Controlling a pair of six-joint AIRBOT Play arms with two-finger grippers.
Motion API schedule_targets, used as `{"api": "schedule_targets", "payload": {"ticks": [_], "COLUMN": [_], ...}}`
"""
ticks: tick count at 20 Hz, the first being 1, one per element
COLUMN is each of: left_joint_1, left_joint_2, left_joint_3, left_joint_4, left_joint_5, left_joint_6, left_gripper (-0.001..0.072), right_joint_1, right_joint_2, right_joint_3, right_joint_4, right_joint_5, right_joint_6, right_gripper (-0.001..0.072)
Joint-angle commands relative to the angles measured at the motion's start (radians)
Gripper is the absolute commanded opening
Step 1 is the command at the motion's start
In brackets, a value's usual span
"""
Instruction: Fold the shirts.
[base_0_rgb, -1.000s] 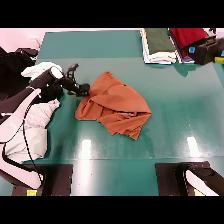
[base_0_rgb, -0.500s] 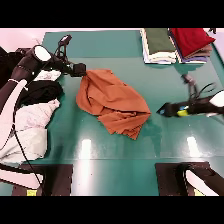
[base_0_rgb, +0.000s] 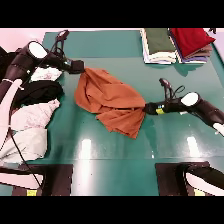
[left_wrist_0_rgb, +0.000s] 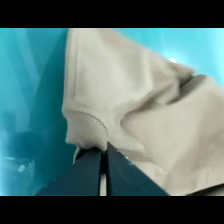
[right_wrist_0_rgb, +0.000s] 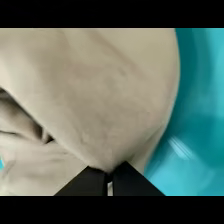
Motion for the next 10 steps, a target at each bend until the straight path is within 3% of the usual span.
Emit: {"api": "schedule_targets", "payload": {"ticks": [1, 6, 10], "left_joint_1": [0.000, 0.000, 0.000], "left_joint_2": [0.119, 0.445, 0.655], "left_joint_3": [0.059, 0.261, 0.327], "left_joint_4": [0.099, 0.163, 0.160], "left_joint_5": [-0.001, 0.000, 0.014], "left_joint_6": [0.000, 0.001, 0.009], "left_gripper": [0.0021, 0.0021, 0.0021], "right_joint_1": [-0.020, -0.181, -0.280], "right_joint_2": [0.098, 0.361, 0.462], "right_joint_3": [0.164, 0.539, 0.736], "right_joint_4": [-0.142, -0.200, -0.200], "right_joint_5": [0.075, 0.341, 0.428], "right_joint_6": [-0.003, -0.003, -0.001], "right_gripper": [0.0017, 0.0017, 0.0017]}}
